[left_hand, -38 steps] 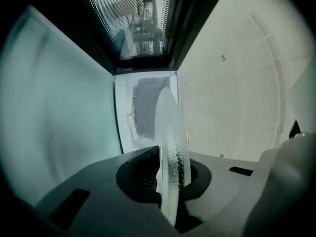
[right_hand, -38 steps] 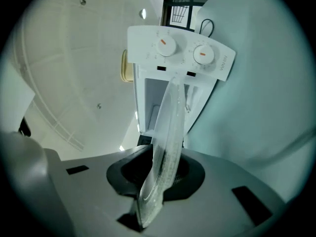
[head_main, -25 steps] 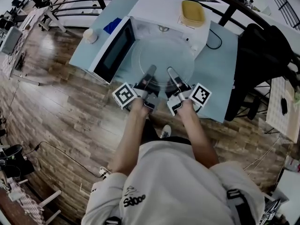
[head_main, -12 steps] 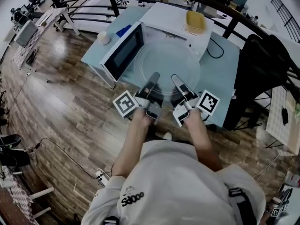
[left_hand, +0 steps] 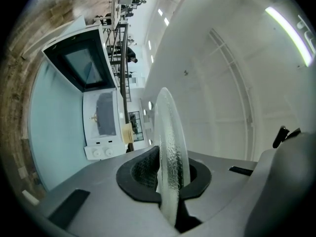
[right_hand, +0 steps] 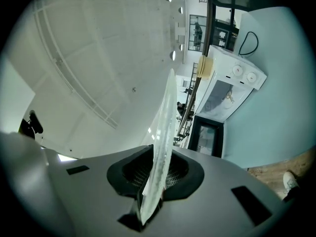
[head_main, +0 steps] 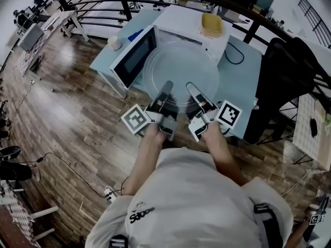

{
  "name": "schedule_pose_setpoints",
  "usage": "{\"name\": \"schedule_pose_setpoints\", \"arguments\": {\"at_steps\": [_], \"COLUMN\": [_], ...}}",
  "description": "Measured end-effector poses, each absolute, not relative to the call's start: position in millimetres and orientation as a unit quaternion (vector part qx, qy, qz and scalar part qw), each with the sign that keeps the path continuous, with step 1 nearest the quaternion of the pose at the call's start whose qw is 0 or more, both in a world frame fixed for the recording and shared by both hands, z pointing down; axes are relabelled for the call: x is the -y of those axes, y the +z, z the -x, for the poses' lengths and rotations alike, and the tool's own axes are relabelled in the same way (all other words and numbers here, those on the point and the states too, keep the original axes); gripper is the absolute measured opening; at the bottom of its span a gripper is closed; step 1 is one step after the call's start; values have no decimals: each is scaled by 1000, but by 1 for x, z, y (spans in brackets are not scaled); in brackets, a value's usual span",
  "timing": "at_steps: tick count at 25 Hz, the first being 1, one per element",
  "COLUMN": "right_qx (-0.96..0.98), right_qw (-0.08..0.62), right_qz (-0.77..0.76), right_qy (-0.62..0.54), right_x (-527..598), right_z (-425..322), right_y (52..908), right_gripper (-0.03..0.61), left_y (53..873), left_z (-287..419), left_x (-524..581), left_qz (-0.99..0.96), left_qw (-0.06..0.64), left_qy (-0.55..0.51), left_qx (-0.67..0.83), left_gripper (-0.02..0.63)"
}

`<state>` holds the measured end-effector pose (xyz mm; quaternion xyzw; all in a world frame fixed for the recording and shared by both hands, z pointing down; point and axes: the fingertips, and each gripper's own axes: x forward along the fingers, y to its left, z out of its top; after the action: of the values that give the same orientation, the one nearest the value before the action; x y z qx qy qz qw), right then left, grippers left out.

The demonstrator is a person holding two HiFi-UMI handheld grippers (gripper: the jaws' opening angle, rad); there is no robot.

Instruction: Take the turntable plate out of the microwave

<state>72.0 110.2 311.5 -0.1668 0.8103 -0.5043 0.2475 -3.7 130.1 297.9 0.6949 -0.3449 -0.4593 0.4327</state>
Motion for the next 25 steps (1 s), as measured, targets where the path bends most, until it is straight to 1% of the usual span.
{"name": "schedule_pose_setpoints", "arguments": {"at_steps": [11,25], "right_qx": [-816,-807], "right_qw": [250,240], "right_qz": [160,171], "right_qy": [-496,-512], "right_x": [-113,-109], "right_z": [-72,-72], "right_y": [297,313], "right_gripper": [38,38], "left_y": [285,301], "left_z": [2,1], "left_x": [-132,-128], "left_qz": [-703,-693], "left_qw": [422,439], "left_qy": [-459,-450], "left_qx": [344,353], "left_gripper": [40,40]}}
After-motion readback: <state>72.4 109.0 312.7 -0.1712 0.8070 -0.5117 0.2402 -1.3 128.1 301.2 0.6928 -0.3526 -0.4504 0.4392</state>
